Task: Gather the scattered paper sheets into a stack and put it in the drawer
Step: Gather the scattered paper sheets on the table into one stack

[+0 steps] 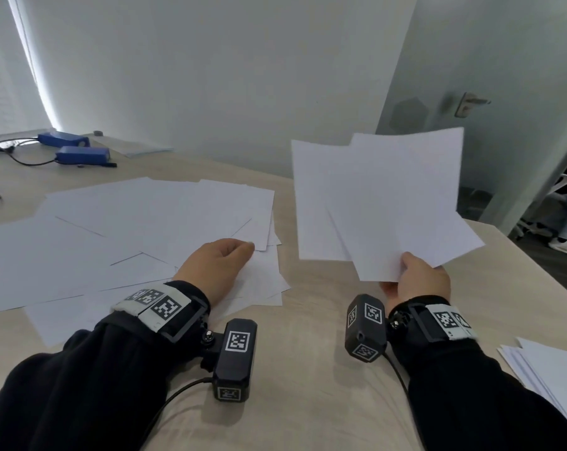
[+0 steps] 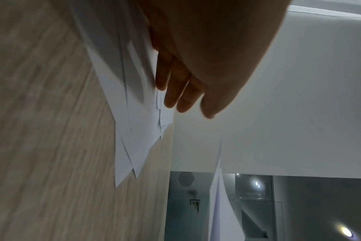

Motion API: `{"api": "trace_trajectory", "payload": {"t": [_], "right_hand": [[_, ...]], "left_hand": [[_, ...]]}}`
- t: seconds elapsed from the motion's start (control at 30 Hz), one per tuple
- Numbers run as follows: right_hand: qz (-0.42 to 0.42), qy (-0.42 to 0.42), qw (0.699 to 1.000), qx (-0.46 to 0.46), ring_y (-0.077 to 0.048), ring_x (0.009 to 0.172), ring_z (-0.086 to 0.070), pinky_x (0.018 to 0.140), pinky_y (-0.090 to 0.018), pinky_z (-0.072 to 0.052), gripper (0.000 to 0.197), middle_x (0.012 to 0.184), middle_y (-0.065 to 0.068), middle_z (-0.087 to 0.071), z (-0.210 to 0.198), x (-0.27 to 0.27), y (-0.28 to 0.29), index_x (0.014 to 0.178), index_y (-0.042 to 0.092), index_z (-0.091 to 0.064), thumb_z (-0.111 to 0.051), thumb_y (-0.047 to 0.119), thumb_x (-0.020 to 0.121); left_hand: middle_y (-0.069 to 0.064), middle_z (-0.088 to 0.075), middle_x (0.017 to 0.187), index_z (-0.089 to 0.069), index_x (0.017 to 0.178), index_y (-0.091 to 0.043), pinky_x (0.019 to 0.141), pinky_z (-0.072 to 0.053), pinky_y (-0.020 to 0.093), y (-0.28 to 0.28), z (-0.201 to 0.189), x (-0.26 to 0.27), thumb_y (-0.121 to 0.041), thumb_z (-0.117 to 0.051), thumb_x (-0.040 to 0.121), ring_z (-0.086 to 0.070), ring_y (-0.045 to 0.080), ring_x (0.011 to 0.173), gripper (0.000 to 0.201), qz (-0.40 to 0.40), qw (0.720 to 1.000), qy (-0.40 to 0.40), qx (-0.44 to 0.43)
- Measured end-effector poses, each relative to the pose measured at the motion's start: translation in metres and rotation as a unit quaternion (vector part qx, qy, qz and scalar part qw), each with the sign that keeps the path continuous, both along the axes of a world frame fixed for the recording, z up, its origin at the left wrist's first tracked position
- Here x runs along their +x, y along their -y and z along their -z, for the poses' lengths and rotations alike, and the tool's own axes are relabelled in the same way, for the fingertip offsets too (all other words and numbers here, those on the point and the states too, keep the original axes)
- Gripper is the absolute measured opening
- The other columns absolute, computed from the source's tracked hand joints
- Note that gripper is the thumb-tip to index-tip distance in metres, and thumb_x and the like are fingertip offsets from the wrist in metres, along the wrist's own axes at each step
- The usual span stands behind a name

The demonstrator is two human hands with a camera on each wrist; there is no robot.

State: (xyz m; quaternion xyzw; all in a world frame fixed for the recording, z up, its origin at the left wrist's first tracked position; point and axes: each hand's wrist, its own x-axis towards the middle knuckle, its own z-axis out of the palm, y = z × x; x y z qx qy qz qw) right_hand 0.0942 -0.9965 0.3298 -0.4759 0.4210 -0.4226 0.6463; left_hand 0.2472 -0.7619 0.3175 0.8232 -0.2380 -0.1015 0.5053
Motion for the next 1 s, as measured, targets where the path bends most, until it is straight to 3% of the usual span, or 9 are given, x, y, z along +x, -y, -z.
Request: {"api": "trace_trajectory", "payload": {"t": [0.1,0.17,0.27,0.37,0.57,0.63,0.77,0.9,1.0], "right_hand": [[-0.069,0.016,0.997,-0.019,-0.021,0.073,-0.063,0.049,-0.022,-0.052,0.015,0.105,-0.012,-0.07,0.0,0.005,-0.014,0.105,0.007,-0.064,-0.056,0.005,0.093],[-0.115,0.033,0.993,-0.016,-0.027,0.084,-0.068,0.063,-0.032,-0.058,0.008,0.099,-0.009,-0.072,0.0,0.008,-0.024,0.094,0.013,-0.064,-0.059,0.006,0.094],[-0.178,0.055,0.982,-0.016,-0.036,0.096,-0.07,0.087,-0.053,-0.056,0.012,0.101,-0.012,-0.074,0.006,0.016,-0.029,0.101,0.01,-0.067,-0.06,0.005,0.093],[-0.224,0.063,0.972,-0.018,-0.039,0.099,-0.07,0.088,-0.054,-0.055,0.022,0.106,-0.015,-0.074,0.011,0.02,-0.034,0.111,0.007,-0.068,-0.063,0.004,0.09],[-0.286,0.013,0.958,-0.031,-0.033,0.072,-0.07,0.061,-0.046,-0.056,0.01,0.085,-0.017,-0.074,0.011,0.017,-0.038,0.094,0.005,-0.071,-0.072,0.011,0.086],[-0.28,0.004,0.958,-0.054,-0.032,0.073,-0.07,0.057,-0.042,-0.056,0.008,0.085,-0.013,-0.075,0.011,0.018,-0.038,0.094,0.011,-0.07,-0.071,0.012,0.087],[-0.189,0.04,0.978,-0.077,-0.029,0.087,-0.071,0.069,-0.045,-0.059,0.022,0.102,-0.006,-0.075,0.011,0.017,-0.026,0.108,0.027,-0.066,-0.065,0.015,0.089],[-0.13,0.008,0.989,-0.071,-0.034,0.092,-0.07,0.083,-0.057,-0.057,0.033,0.107,-0.007,-0.07,0.013,0.013,-0.01,0.116,0.032,-0.062,-0.066,0.018,0.086],[-0.169,-0.073,0.978,-0.101,-0.036,0.09,-0.071,0.08,-0.062,-0.057,0.033,0.108,-0.01,-0.072,0.017,0.017,-0.009,0.099,0.037,-0.068,-0.066,0.019,0.072]], "left_hand": [[-0.016,-0.068,0.116,-0.067,0.115,-0.031,0.099,-0.047,0.036,0.001,-0.001,0.004,-0.056,-0.049,0.095,-0.062,0.008,0.11,0.037,-0.023,0.991,-0.062,-0.118],[-0.007,-0.072,0.111,-0.067,0.106,-0.028,0.093,-0.055,0.047,0.003,-0.002,0.001,-0.051,-0.056,0.094,-0.07,0.016,0.103,0.028,-0.024,0.964,-0.158,-0.213],[0.013,-0.074,0.097,-0.065,0.102,-0.011,0.075,-0.06,0.05,0.003,-0.002,-0.001,-0.033,-0.071,0.089,-0.074,0.034,0.085,0.026,-0.038,0.91,-0.276,-0.306],[0.021,-0.073,0.105,-0.062,0.117,-0.005,0.08,-0.059,0.054,0.002,-0.001,0.002,-0.018,-0.073,0.087,-0.073,0.04,0.092,0.034,-0.044,0.883,-0.308,-0.351],[0.012,-0.077,0.099,-0.064,0.114,-0.008,0.082,-0.058,0.049,0.002,0.002,0.004,0.001,-0.065,0.088,-0.074,0.035,0.09,0.028,-0.028,0.887,-0.296,-0.355],[0.012,-0.077,0.095,-0.065,0.109,-0.008,0.082,-0.058,0.052,0.002,0.003,0.005,0.004,-0.064,0.087,-0.074,0.036,0.088,0.025,-0.037,0.893,-0.284,-0.348],[0.015,-0.076,0.099,-0.066,0.109,-0.007,0.087,-0.054,0.062,0.002,0.004,0.007,0.001,-0.068,0.083,-0.072,0.041,0.092,0.028,-0.042,0.901,-0.27,-0.337],[0.015,-0.076,0.099,-0.068,0.106,-0.008,0.089,-0.055,0.06,0.002,0.004,0.008,-0.001,-0.068,0.082,-0.072,0.04,0.093,0.025,-0.038,0.903,-0.267,-0.333],[0.015,-0.075,0.102,-0.066,0.112,-0.008,0.089,-0.056,0.055,0.002,0.004,0.008,0.001,-0.067,0.083,-0.072,0.039,0.093,0.03,-0.03,0.91,-0.261,-0.32]]}}
